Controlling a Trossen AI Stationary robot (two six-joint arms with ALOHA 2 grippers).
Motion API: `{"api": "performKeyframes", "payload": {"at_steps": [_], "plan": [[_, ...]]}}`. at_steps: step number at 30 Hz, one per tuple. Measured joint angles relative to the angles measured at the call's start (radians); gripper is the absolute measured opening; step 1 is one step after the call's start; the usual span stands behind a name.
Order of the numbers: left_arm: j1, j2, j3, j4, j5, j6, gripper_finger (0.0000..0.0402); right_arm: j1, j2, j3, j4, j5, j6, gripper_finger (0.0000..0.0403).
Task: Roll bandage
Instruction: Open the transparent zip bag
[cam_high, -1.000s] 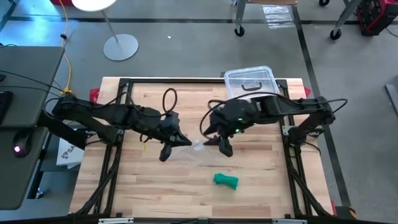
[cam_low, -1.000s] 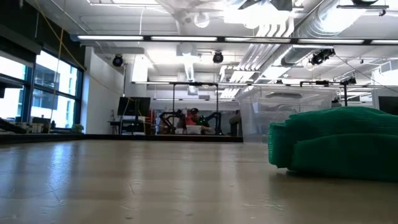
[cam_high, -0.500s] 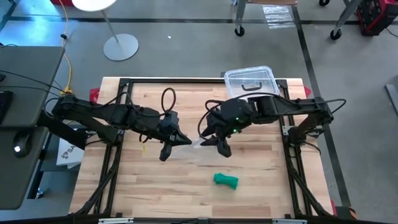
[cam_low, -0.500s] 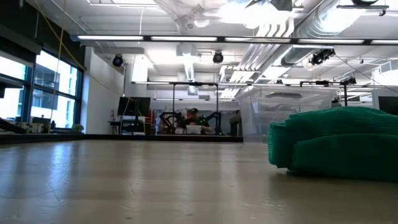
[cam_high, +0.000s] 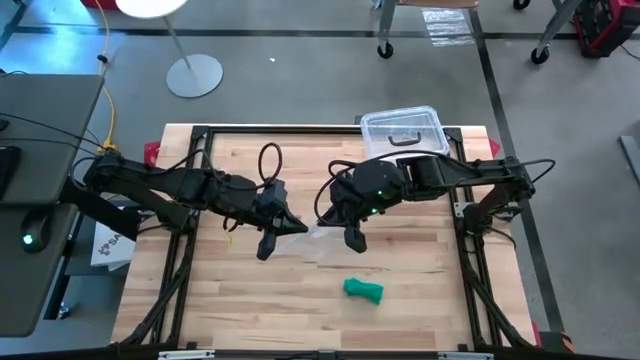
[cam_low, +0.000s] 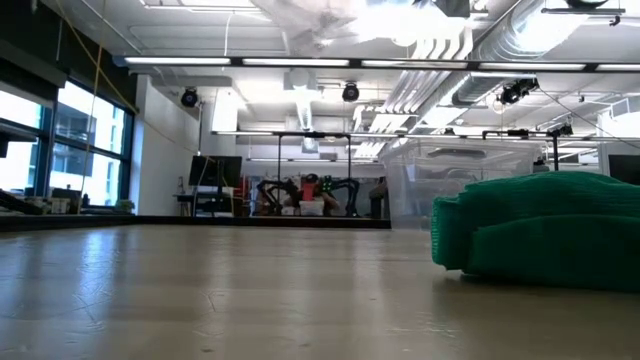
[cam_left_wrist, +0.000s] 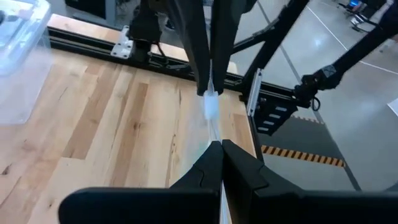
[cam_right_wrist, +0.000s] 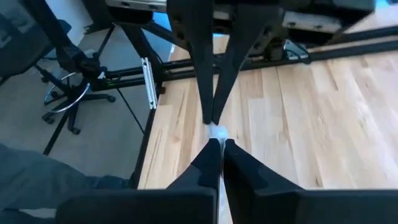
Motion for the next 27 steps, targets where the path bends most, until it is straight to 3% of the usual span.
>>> {"api": "performKeyframes", "payload": {"at_steps": [5, 9, 14, 20, 27], "plan": [[0.009, -0.004, 0.0, 0.02, -0.031, 0.003, 0.0042, 0.019, -0.017, -0.001, -0.019, 0.065, 0.011, 0.0001], [0.008, -0.001, 0.0, 0.187, -0.049, 0.053, 0.0099, 0.059, -0.044, -0.001, -0.037, 0.164, 0.014, 0.0001], [-0.086, 0.037, 0.003, 0.336, -0.277, 0.215, 0.0148, 0.116, -0.071, -0.001, -0.09, 0.288, 0.031, 0.0], [-0.149, 0.119, 0.002, 0.462, -0.482, 0.353, 0.0157, 0.139, -0.082, -0.001, -0.034, 0.294, 0.03, 0.0], [-0.151, 0.134, 0.002, 0.459, -0.487, 0.349, 0.0153, 0.139, -0.082, -0.001, -0.028, 0.291, 0.037, 0.0]]}}
